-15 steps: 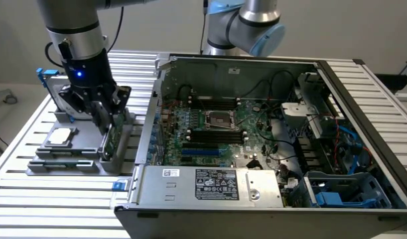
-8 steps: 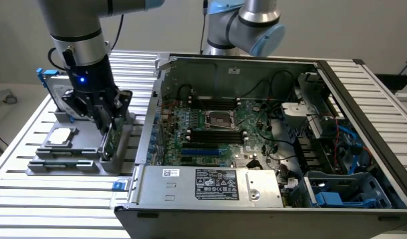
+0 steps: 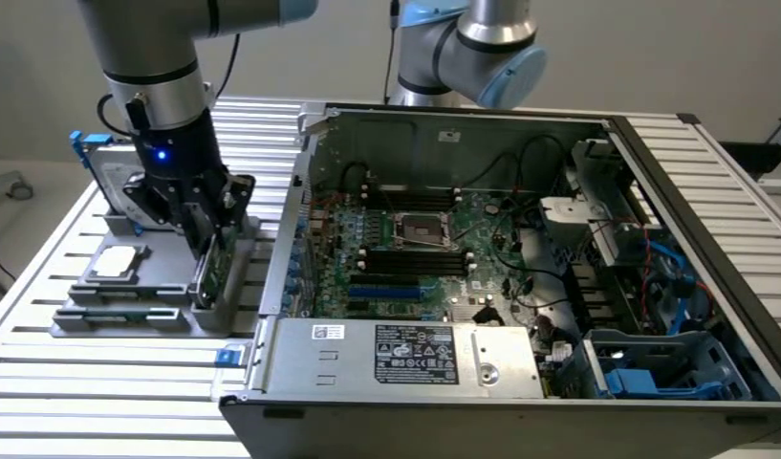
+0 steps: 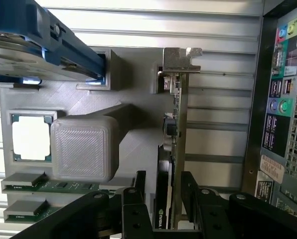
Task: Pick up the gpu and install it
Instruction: 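Pick up the gpu and move the gpu toward the slot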
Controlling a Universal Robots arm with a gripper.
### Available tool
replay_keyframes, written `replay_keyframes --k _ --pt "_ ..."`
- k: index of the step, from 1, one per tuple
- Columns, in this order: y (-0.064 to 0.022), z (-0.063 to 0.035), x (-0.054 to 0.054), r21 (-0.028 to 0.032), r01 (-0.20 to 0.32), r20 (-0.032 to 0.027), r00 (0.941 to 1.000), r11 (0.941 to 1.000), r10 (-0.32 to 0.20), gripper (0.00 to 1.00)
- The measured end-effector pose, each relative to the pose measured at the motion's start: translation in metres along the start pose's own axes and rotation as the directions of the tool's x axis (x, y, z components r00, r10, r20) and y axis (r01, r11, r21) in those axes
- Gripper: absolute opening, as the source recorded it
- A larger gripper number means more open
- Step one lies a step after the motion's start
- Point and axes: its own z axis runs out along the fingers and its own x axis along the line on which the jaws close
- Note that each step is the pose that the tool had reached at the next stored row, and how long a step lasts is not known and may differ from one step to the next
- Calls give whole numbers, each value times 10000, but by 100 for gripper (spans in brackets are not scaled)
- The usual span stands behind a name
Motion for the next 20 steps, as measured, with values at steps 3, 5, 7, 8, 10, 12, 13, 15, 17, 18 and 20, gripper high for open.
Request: replay_keyframes --k 3,5,7,8,10,12,13,15,17,18,20 --pt "0 3 2 1 1 -1 10000 10000 -1 42" --pt "0 5 2 1 0 -1 10000 10000 0 33" --pt "0 7 2 3 0 -3 10000 10000 0 33" --pt "0 9 2 3 0 -4 10000 10000 0 27" --pt "1 19 2 2 0 -2 10000 10000 0 27" --pt "2 28 1 17 -1 -2 10000 10000 1 27" --pt "2 33 1 36 -2 -3 10000 10000 2 27" --pt "2 38 0 83 -3 -5 10000 10000 3 27" --pt "1 41 -2 117 -2 -6 10000 9999 2 27" --pt "1 41 -2 126 -2 -6 10000 9999 2 27" --pt "2 41 -5 140 -3 -7 10000 9999 3 27"
